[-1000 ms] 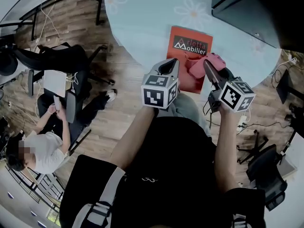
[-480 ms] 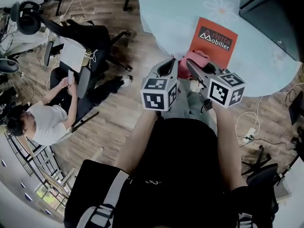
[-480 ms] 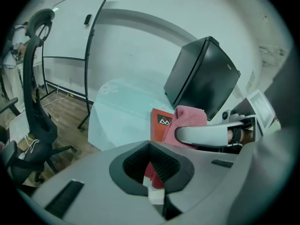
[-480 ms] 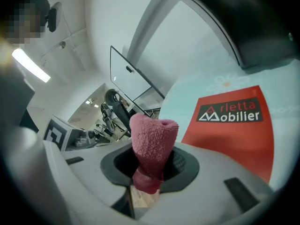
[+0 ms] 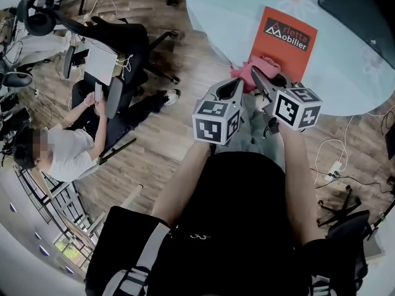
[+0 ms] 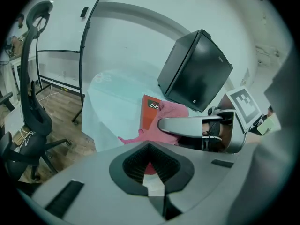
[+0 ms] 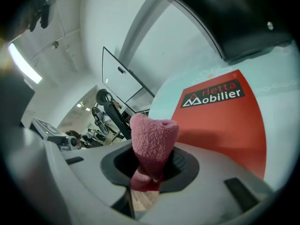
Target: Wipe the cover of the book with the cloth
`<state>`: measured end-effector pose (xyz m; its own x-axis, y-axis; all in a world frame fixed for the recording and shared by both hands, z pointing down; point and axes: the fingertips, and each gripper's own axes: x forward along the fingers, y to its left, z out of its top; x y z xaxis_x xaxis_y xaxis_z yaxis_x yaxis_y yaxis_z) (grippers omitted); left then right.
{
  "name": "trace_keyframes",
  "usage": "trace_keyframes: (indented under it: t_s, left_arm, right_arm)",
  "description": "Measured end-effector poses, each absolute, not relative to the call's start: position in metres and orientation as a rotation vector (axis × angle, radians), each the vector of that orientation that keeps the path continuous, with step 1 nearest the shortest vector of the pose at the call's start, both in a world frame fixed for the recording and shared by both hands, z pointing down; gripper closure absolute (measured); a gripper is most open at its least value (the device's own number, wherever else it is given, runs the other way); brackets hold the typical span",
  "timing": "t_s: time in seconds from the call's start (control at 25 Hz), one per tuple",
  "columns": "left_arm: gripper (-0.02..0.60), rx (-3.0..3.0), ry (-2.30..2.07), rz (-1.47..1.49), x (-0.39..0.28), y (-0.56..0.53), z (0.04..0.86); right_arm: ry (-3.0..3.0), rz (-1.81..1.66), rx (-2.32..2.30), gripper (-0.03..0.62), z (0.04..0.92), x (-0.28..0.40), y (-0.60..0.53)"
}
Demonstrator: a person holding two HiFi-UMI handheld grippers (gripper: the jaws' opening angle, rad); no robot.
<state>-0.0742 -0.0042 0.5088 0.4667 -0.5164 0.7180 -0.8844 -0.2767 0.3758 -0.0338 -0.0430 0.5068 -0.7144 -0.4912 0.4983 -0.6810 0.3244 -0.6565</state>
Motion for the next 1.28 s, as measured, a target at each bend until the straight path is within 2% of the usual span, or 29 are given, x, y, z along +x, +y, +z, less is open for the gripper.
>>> trace_keyframes:
  t_s: [0.8,1.28]
  left_arm:
    - [0.568,2.062,-1.042,0.630,-0.012,0.009,0.504]
    - [0.568,2.165,-1.037,0.625,0.006,0.004,0.471]
  right_arm:
    - [-2.257,1.358,1.429,0.488,0.514,0.076,-0.012]
    - [-2.210,1.335,1.574,0.490,0.503,0.125,0.004]
